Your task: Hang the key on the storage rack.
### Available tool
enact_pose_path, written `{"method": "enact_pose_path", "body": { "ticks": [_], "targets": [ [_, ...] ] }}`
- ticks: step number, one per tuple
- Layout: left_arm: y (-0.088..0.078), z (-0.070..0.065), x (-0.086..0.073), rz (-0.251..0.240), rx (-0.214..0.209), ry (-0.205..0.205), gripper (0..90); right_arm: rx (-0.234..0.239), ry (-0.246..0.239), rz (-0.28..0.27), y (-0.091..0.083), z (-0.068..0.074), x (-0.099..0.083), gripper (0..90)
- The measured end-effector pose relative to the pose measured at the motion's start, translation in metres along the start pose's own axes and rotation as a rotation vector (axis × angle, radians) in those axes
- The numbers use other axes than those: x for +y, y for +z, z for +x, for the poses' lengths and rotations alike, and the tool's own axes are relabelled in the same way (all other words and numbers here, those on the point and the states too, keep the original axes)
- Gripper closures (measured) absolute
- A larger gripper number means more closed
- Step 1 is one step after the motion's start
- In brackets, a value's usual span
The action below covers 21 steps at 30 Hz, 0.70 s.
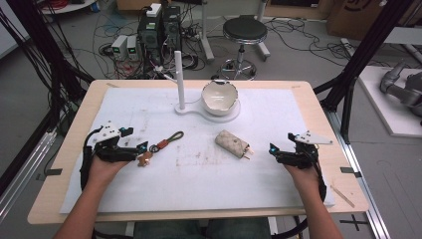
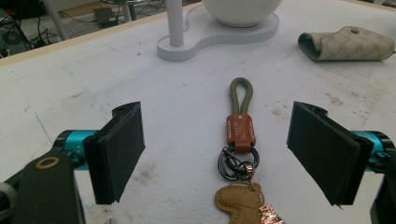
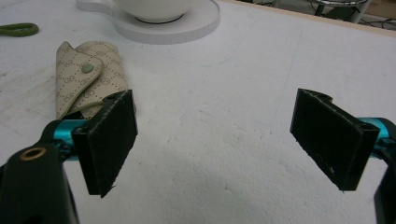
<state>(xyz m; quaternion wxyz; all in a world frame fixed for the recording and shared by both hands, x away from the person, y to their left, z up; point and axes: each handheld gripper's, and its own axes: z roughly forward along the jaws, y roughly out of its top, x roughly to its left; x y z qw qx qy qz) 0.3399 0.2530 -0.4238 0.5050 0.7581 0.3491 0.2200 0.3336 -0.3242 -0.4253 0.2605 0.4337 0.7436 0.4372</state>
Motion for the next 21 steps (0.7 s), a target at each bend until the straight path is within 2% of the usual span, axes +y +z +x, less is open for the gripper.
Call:
{"method": "enact_pose_path", "body": {
  "ticks": [8, 11, 21],
  "targets": [
    [0.0006, 0.0008, 0.0001, 0.005, 0.006, -0.008, 18.9, 0.004, 0.005, -0.003, 0.0005, -0.0007, -0.0006, 15.1],
    [0.0003, -0.0005, 0.0002, 0.012, 0.002, 0.001, 18.9, 0.012, 0.001, -0.001, 0.0009, -0.0004, -0.0006, 15.1],
    [0.0041, 0.0004, -0.0006, 0.013, -0.017, -0.008, 18.9, -0.016, -0.011, -0.011, -0.0035, 0.0003, 0.0007, 15.1]
  ]
}}
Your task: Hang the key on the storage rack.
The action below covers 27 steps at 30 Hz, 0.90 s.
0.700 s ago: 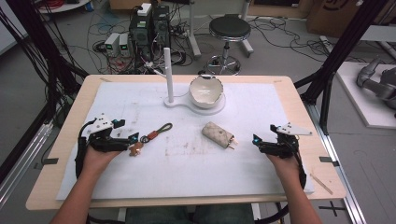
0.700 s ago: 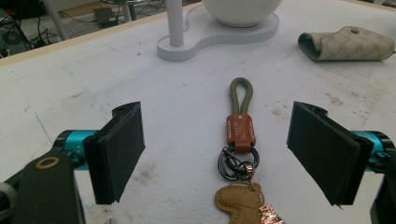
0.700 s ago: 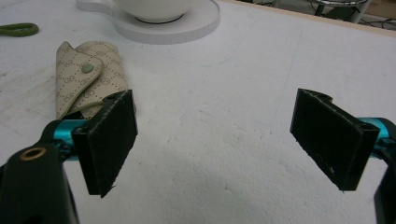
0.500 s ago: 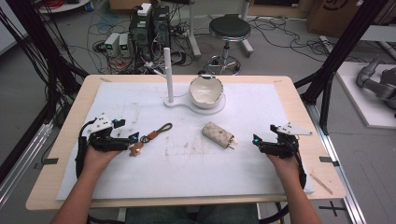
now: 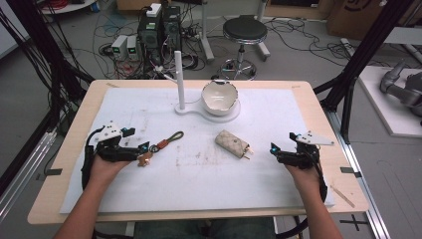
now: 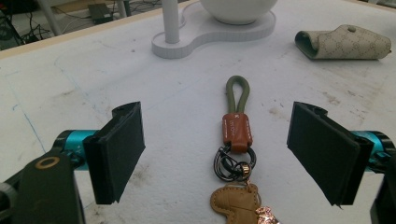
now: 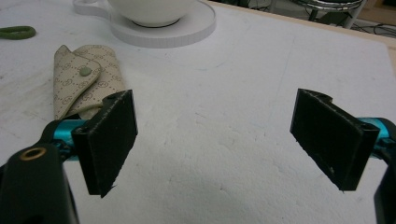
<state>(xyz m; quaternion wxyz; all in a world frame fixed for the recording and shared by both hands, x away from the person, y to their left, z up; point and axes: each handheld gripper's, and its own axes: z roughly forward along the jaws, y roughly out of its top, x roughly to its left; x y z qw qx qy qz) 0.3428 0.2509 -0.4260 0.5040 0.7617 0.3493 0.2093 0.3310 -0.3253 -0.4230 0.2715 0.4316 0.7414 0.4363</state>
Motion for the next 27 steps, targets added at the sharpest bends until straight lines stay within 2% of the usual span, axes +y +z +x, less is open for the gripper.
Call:
{"method": "enact_pose_path", "body": {
  "ticks": [8, 19, 22, 27],
  "targets": [
    [0.006, -0.002, 0.000, 0.022, 0.001, 0.003, 18.9, 0.002, 0.001, 0.002, -0.003, -0.002, -0.002, 15.0],
    [0.025, -0.004, 0.004, 0.054, -0.030, 0.020, 18.8, -0.013, -0.007, 0.008, -0.014, -0.003, -0.009, 15.1],
    [0.033, -0.005, 0.005, 0.084, -0.041, 0.026, 18.8, -0.019, -0.006, 0.014, -0.017, -0.003, -0.010, 15.1],
    [0.041, -0.005, 0.005, 0.104, -0.049, 0.027, 19.0, -0.025, -0.007, 0.019, -0.023, -0.004, -0.014, 15.1]
  ]
}}
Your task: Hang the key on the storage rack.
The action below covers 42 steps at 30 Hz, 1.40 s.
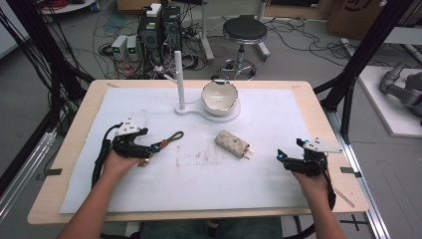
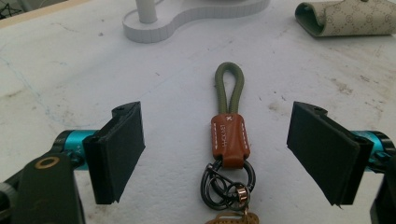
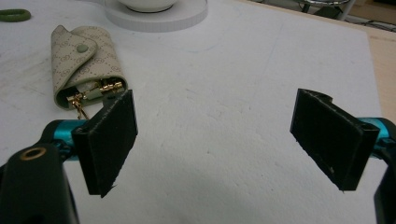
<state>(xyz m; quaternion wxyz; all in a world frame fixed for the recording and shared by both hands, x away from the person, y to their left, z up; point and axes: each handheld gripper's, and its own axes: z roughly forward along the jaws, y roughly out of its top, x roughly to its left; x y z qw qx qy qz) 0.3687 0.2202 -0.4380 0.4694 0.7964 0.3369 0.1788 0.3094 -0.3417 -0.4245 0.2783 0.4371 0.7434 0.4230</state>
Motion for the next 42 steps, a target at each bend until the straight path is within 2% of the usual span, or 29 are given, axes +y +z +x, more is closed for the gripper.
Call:
{"method": "enact_pose_path", "body": {
  "ticks": [6, 13, 17, 21, 24, 25, 29, 33, 37, 38, 42],
  "targets": [
    [0.010, 0.000, 0.002, 0.020, -0.013, 0.005, 22.9, -0.009, 0.001, 0.003, -0.007, -0.001, -0.004, 15.1],
    [0.026, -0.002, 0.005, 0.088, -0.031, 0.018, 28.5, -0.021, -0.001, 0.009, -0.015, -0.003, -0.009, 15.1],
    [0.030, -0.002, 0.005, 0.108, -0.029, 0.021, 32.2, -0.026, -0.003, 0.010, -0.017, -0.003, -0.010, 15.1],
    [0.034, -0.002, 0.004, 0.136, -0.025, 0.018, 38.2, -0.027, 0.003, 0.012, -0.019, -0.004, -0.012, 15.1],
    [0.035, -0.003, 0.004, 0.155, -0.022, 0.026, 46.0, -0.030, 0.001, 0.008, -0.020, -0.005, -0.012, 15.1],
    [0.036, -0.004, 0.004, 0.181, -0.018, 0.039, 48.4, -0.029, 0.000, 0.010, -0.020, -0.004, -0.012, 15.1],
    [0.036, -0.005, 0.004, 0.184, -0.011, 0.030, 51.0, -0.027, -0.005, 0.009, -0.019, -0.004, -0.011, 15.1],
    [0.035, -0.007, 0.005, 0.189, -0.013, 0.031, 58.2, -0.025, -0.008, 0.010, -0.018, -0.003, -0.011, 15.1],
    [0.035, -0.010, 0.006, 0.192, -0.023, 0.053, 66.0, -0.021, -0.009, 0.010, -0.017, -0.002, -0.010, 15.1],
    [0.035, -0.011, 0.006, 0.195, -0.018, 0.070, 66.6, -0.020, -0.010, 0.010, -0.017, -0.002, -0.010, 15.1],
    [0.035, -0.010, 0.006, 0.192, -0.027, 0.071, 67.9, -0.016, -0.011, 0.010, -0.017, -0.001, -0.010, 15.1]
  ]
}}
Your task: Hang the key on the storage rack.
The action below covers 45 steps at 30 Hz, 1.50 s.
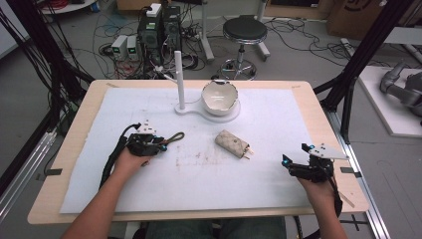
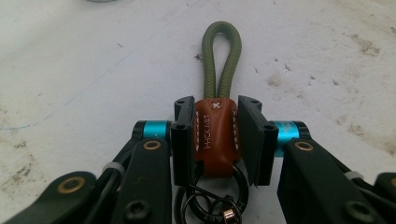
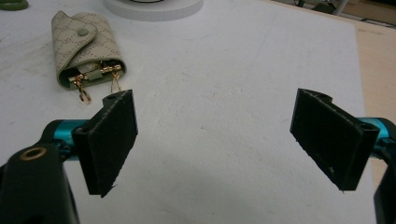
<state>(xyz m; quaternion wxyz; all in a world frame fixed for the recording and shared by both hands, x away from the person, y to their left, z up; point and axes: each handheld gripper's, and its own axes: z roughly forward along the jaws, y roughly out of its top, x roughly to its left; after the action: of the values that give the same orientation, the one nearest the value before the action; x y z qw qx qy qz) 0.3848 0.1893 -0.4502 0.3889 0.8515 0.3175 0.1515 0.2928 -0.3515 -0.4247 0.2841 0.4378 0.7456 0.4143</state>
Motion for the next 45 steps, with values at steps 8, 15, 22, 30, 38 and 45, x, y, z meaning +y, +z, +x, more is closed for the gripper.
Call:
{"method": "enact_pose_path", "body": {
  "ticks": [8, 15, 22, 30, 38, 45],
  "targets": [
    [-0.008, -0.004, 0.004, -0.027, 0.014, 0.024, 69.8, 0.011, -0.013, -0.002, 0.004, 0.003, 0.002, 15.1],
    [-0.027, -0.011, 0.015, -0.124, 0.018, 0.016, 69.8, 0.032, -0.029, -0.004, 0.010, 0.008, 0.007, 15.1],
    [-0.046, -0.015, 0.033, -0.182, 0.028, 0.022, 69.8, 0.045, -0.040, -0.008, 0.014, 0.013, 0.010, 15.1],
    [-0.067, -0.011, 0.066, -0.269, 0.078, 0.028, 69.9, 0.060, -0.045, -0.005, 0.020, 0.014, 0.013, 15.1],
    [-0.088, 0.002, 0.101, -0.313, 0.138, 0.033, 69.8, 0.061, -0.046, -0.004, 0.021, 0.015, 0.013, 15.1],
    [-0.092, 0.012, 0.123, -0.309, 0.191, 0.032, 69.8, 0.060, -0.042, -0.001, 0.021, 0.014, 0.013, 15.1]
  ]
}}
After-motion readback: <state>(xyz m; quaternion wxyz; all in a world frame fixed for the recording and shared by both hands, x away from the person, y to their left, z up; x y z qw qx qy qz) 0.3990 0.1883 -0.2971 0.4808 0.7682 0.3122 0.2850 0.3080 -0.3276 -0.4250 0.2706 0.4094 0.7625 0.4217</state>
